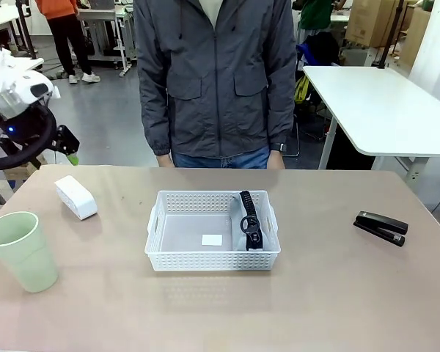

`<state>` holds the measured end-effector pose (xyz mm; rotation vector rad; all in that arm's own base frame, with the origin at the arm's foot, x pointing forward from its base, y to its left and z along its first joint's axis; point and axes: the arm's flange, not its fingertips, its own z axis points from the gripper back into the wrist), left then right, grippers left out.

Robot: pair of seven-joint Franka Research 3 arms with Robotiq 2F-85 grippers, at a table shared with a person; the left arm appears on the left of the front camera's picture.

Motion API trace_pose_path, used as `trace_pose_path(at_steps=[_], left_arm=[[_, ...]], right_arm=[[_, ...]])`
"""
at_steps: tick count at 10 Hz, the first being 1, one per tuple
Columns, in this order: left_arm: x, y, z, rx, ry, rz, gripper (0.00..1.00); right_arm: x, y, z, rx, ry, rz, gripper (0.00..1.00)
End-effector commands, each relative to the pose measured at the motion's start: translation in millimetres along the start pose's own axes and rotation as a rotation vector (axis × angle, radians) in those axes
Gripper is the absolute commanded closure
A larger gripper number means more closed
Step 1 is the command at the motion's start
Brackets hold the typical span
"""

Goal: Efficiently arrange items inside the basket to fit them all.
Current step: Pick up the Digital clock and place it inside the Organizing basket.

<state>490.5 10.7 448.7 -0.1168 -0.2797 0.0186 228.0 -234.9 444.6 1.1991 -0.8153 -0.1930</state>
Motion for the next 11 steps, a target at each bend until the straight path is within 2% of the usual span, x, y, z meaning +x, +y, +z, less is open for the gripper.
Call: trace_pose_path(at_steps=[1, 3, 4, 5, 9, 10, 11], left_arm=[[4, 3, -10, 0.007, 0.065, 0.023, 0.0], [6, 5, -16, 0.02, 0.123, 0.065, 0.0], [7, 5, -13, -0.008, 0.114, 0.108, 0.0], [-1, 7, -26, -0.006, 0.094, 0.032, 0.0], [-1, 7, -26, -0.006, 0.094, 0.032, 0.0], [0, 4, -24, -0.011, 0.106, 0.047, 0.0], [3, -3, -26, 0.01, 0.179, 0.163, 0.0]], right_arm=[[4, 0, 0, 0.016, -0.017, 0.031, 0.0], [4, 0, 0, 0.016, -0.017, 0.031, 0.0], [4, 0, 0, 0.016, -0.017, 0.031, 0.0], [4, 0, 0, 0.016, -0.017, 0.031, 0.0], [4, 0, 0, 0.016, -0.017, 0.031, 0.0], [4, 0, 0, 0.016, -0.017, 0.031, 0.0], [4, 0, 0, 0.016, -0.017, 0.031, 0.0]])
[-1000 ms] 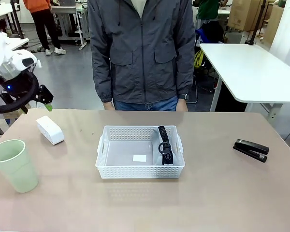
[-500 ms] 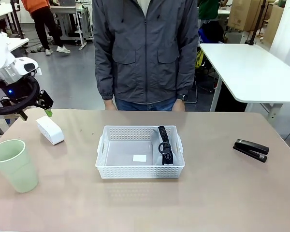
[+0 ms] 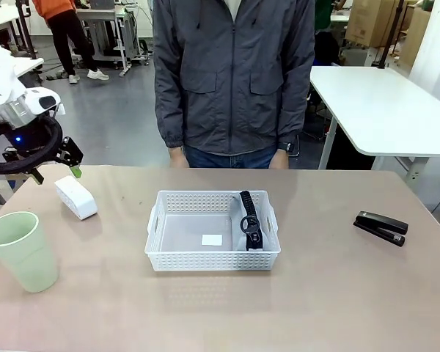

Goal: Efficiently arrange items inside the basket to fit them all.
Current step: Pick up the Digital clock and place it inside the Organizing basket.

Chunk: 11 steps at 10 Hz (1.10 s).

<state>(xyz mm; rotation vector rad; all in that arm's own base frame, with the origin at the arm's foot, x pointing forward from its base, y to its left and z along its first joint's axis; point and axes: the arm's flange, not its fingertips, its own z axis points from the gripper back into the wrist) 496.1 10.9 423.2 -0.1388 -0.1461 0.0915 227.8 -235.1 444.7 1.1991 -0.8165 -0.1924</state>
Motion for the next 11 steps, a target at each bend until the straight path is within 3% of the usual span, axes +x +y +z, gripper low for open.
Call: trace_pose_path(at_steps=[1, 2, 3, 4, 7, 11], left_arm=[[12, -17, -1, 0.025, 0.152, 0.194, 0.0], [16, -24, -2, -0.011, 0.228, 0.321, 0.0], [21, -29, -5, -0.086, 0.23, 0.502, 0.0], [22, -35, -6, -0.139, 0.227, 0.596, 0.0], [27, -40, -12, -0.111, 0.086, 0.794, 0.0], [27, -47, -24, 0.062, -0.009, 0.78, 0.0]], right_arm=[[4, 0, 0, 0.016, -0.016, 0.03, 0.0], [4, 0, 0, 0.016, -0.016, 0.03, 0.0], [4, 0, 0, 0.016, -0.016, 0.03, 0.0], [4, 0, 0, 0.016, -0.016, 0.03, 0.0], [4, 0, 0, 0.016, -0.016, 0.03, 0.0], [4, 0, 0, 0.016, -0.016, 0.03, 0.0]])
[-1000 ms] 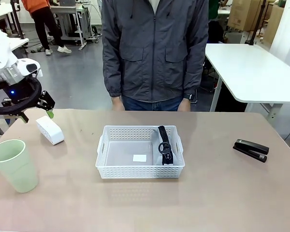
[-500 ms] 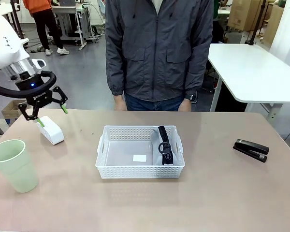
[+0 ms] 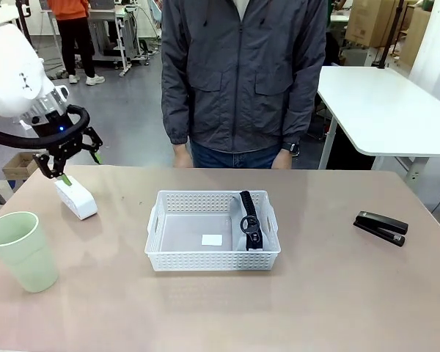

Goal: Efficiently arrange items inside the basket to fit them all.
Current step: Pick up the Digital clock and place it inside the Organizing basket.

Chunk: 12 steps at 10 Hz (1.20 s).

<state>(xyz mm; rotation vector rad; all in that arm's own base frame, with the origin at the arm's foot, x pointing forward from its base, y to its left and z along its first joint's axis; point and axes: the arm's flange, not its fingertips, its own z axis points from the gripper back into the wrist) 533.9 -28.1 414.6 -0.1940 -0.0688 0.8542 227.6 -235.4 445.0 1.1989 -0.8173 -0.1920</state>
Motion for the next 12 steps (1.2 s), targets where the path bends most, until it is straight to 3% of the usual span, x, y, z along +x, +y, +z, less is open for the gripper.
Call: trace_pose_path(at_steps=[1, 5, 12], left_arm=[[-10, -2, -10, 0.087, -0.076, 0.016, 0.0], [-8, 2, -19, 0.097, -0.096, 0.132, 0.0], [7, 19, -16, 0.178, -0.131, 0.12, 0.0]], right_arm=[[4, 0, -1, 0.016, -0.016, 0.029, 0.0], [4, 0, -1, 0.016, -0.016, 0.029, 0.0], [4, 0, -1, 0.016, -0.016, 0.029, 0.0]])
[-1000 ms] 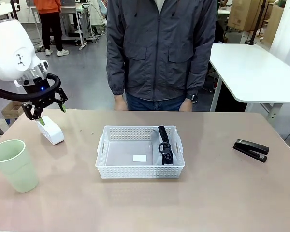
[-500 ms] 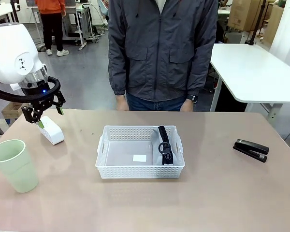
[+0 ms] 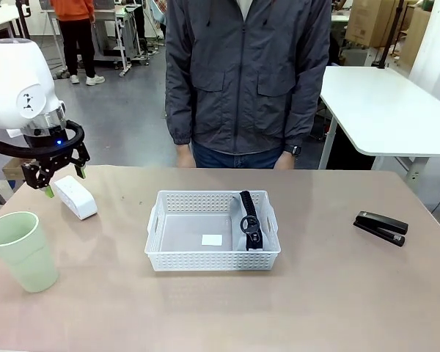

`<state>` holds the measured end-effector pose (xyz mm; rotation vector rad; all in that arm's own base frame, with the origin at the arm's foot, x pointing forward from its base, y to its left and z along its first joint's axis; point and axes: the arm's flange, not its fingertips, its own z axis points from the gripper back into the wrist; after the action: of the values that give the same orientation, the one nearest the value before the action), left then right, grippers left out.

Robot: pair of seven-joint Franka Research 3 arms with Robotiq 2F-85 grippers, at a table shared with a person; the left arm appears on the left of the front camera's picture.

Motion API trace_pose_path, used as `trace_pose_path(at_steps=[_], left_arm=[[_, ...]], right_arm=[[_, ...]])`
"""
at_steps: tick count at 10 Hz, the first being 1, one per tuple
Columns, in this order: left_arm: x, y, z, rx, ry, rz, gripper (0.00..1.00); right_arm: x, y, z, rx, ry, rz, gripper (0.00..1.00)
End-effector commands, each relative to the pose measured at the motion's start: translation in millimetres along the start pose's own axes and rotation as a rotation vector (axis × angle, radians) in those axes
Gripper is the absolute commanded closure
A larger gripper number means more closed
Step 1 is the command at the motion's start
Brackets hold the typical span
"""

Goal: Efficiently arrange items inside the basket to fit them all.
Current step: Pick up the Digital clock and place it inside the Organizing basket.

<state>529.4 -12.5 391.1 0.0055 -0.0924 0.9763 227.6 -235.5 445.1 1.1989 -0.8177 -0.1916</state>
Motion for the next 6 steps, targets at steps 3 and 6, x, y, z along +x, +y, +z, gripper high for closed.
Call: trace_pose_path(at_steps=[3, 6], left_arm=[[2, -6, -6, 0.026, 0.009, -0.012, 0.0], [10, -11, -25, 0.032, 0.059, -0.023, 0.0]], right_arm=[[4, 0, -1, 0.015, -0.016, 0.029, 0.0], [4, 0, -1, 0.015, -0.016, 0.029, 0.0]])
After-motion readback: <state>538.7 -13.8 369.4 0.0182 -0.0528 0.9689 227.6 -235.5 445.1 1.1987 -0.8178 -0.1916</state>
